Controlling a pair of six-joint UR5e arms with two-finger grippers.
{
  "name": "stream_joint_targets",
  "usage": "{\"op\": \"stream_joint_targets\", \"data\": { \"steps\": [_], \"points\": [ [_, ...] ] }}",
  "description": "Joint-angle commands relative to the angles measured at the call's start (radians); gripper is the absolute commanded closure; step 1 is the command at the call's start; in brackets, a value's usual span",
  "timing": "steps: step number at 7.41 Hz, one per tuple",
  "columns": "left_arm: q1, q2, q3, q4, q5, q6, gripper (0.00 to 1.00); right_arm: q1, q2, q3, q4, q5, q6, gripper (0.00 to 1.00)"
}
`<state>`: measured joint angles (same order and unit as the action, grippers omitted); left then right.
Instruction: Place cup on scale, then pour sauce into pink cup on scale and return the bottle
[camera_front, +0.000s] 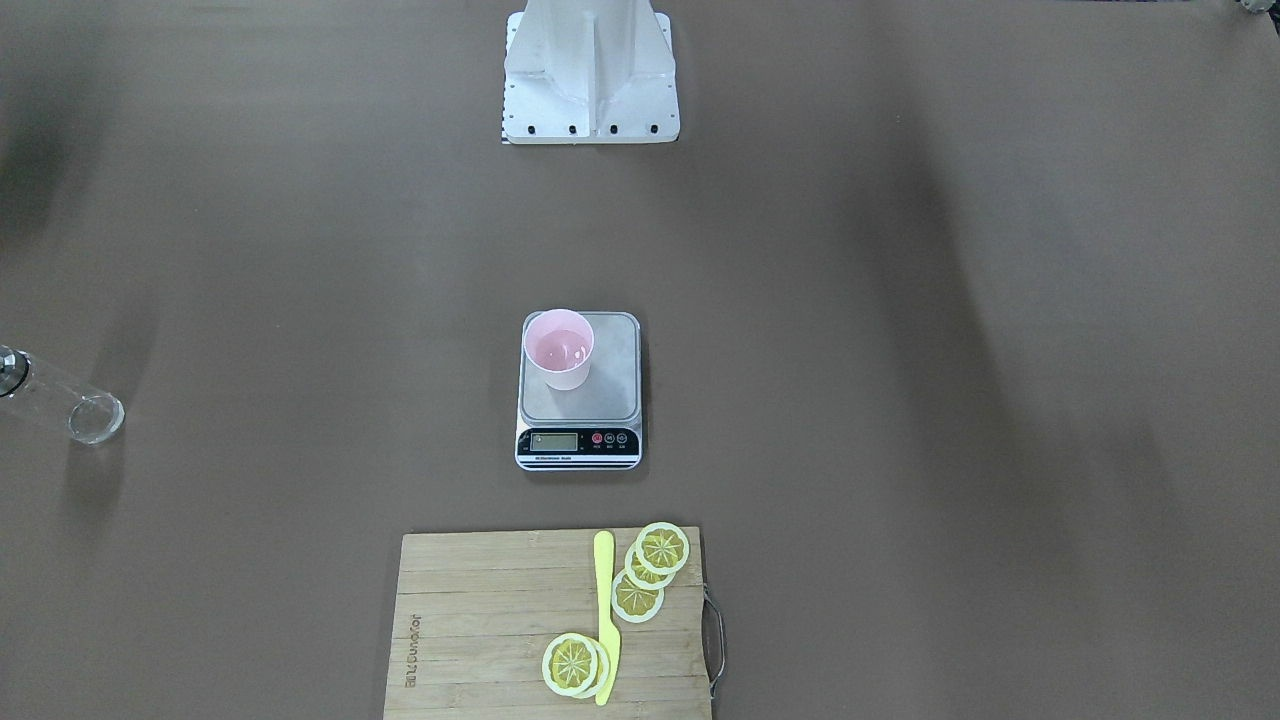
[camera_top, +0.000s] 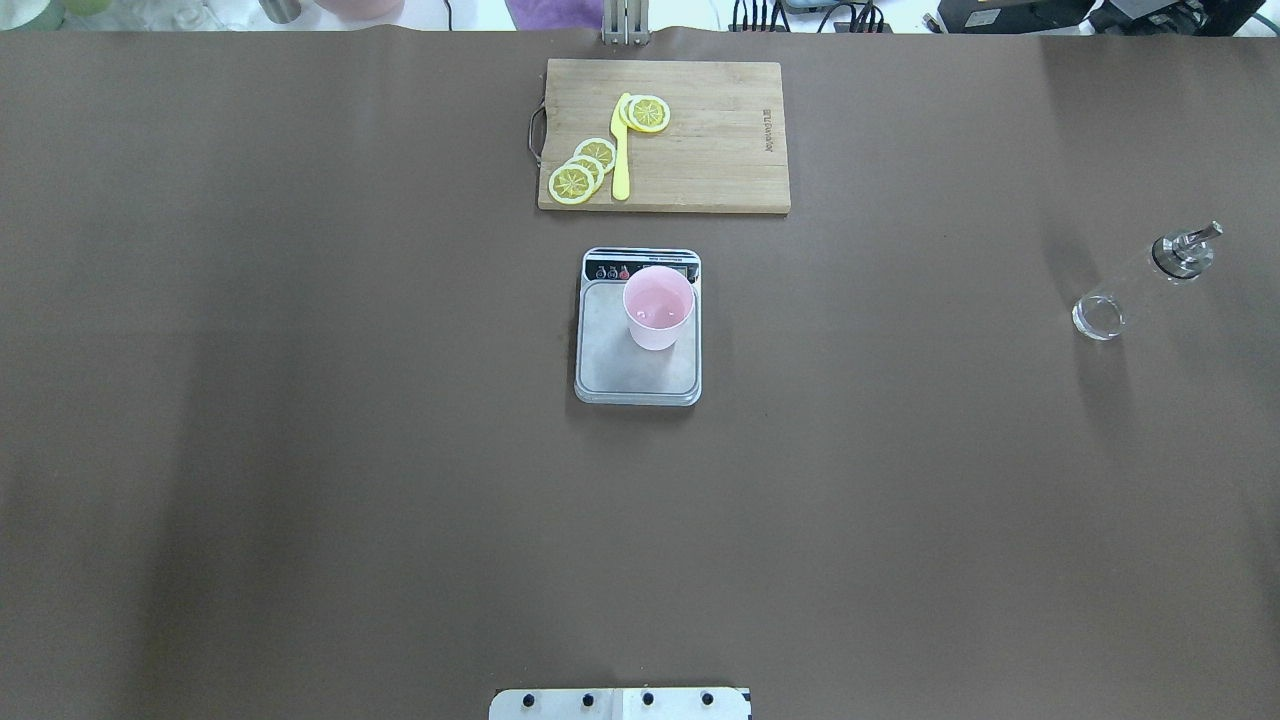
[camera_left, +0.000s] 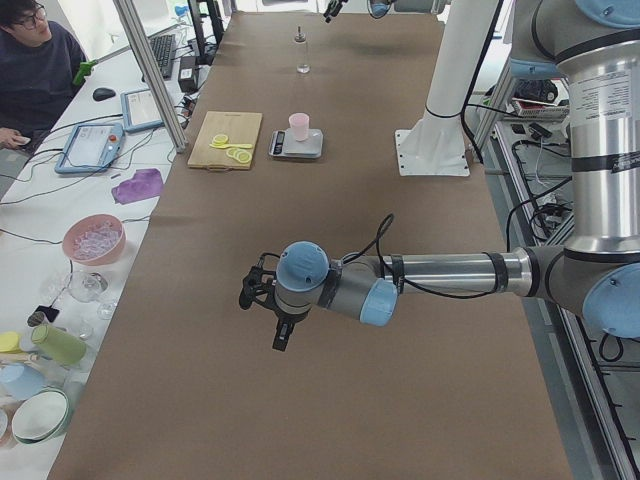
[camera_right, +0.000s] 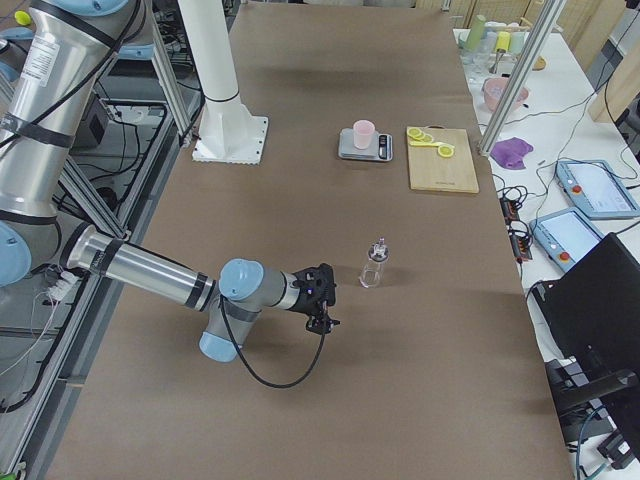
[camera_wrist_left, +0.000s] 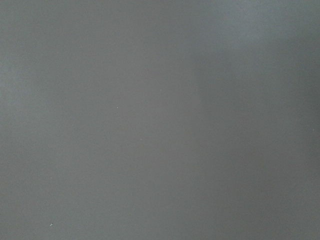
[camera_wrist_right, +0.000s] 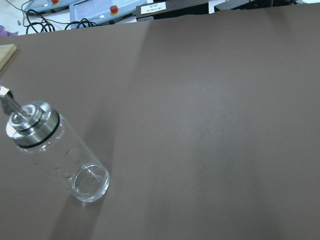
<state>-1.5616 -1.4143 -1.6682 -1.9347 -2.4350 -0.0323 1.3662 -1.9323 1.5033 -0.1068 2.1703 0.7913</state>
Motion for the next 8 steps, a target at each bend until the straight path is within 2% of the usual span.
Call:
{"op": "stream_joint_targets", "data": {
  "steps": [1,3,5,6,8],
  "points": [
    [0.000,0.002,0.002,0.008,0.004,-0.005,0.02,0.094,0.032,0.005,-0.240,0.147,-0.138,0.00],
    [0.000,0.015,0.007,0.008,0.011,-0.003,0.02,0.163,0.059,0.011,-0.423,0.213,-0.355,0.00],
    [0.002,0.035,0.007,0.007,0.025,0.006,0.02,0.157,0.078,0.032,-0.526,0.212,-0.403,0.00],
    [0.012,0.037,0.007,0.010,0.081,0.006,0.02,0.154,0.081,0.090,-0.644,0.206,-0.432,0.00],
    [0.029,0.031,0.001,0.077,0.103,0.006,0.02,0.171,0.081,0.303,-1.058,0.140,-0.634,0.00]
  ]
}}
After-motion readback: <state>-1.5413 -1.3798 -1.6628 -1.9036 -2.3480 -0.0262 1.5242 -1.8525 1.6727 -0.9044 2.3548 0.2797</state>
